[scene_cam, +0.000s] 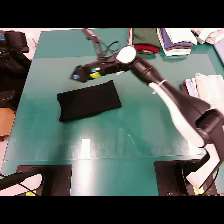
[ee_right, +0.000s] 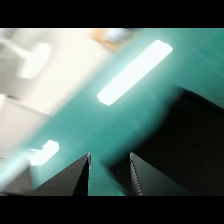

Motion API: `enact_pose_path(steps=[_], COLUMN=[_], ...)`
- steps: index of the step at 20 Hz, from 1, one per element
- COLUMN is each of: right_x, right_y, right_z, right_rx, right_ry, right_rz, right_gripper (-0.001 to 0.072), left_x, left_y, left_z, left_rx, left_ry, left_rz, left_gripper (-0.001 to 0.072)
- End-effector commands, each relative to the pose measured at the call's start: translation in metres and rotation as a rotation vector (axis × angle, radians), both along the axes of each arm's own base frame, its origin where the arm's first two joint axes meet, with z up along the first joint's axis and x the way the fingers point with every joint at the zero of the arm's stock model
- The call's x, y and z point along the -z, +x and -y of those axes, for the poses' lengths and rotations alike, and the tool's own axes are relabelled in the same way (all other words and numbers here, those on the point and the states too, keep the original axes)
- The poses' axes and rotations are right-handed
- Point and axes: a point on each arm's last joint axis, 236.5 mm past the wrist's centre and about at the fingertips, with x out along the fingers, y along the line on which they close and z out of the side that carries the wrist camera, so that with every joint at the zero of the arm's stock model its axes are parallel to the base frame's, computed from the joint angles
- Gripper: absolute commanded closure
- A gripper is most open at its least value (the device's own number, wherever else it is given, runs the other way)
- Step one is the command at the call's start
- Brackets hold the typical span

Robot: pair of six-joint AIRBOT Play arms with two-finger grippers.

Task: Fold the shirts.

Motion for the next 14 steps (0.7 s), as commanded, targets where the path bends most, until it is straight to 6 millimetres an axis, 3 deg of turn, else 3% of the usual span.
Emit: enact_pose_path(steps=[1,2,4,6,9,13,14], right_x=[0.079,0.1,0.132,0.154,0.174,0.192,0.193], right_y=[0.028,0.029,0.03,0.032,0.034,0.032,0.03], right_z=[0.13,0.165,0.209,0.22,0.193,0.122,0.1], right_rx=[0.168,0.205,0.277,0.315,0.291,0.183,0.155], right_ry=[-0.294,-0.326,-0.331,-0.282,-0.206,-0.151,-0.127], right_rz=[-0.155,-0.238,-0.382,-0.481,-0.572,-0.605,-0.608], right_gripper=[0.0312,0.0131,0.0118,0.012,0.0121,0.0121,0.0166], left_x=[0.004,0.007,0.013,0.02,0.029,0.034,0.034], left_y=[-0.002,-0.002,-0.002,0.0,0.0,0.0,-0.001], left_z=[0.035,0.046,0.066,0.085,0.105,0.111,0.11], left_rx=[0.081,0.104,0.148,0.184,0.225,0.236,0.236], left_ry=[0.012,0.013,0.014,0.015,0.017,0.012,0.013], left_rz=[-0.003,-0.009,-0.02,-0.027,-0.041,-0.053,-0.058], left_gripper=[0.0688,0.0687,0.0687,0.0688,0.0688,0.0688,0.0687])
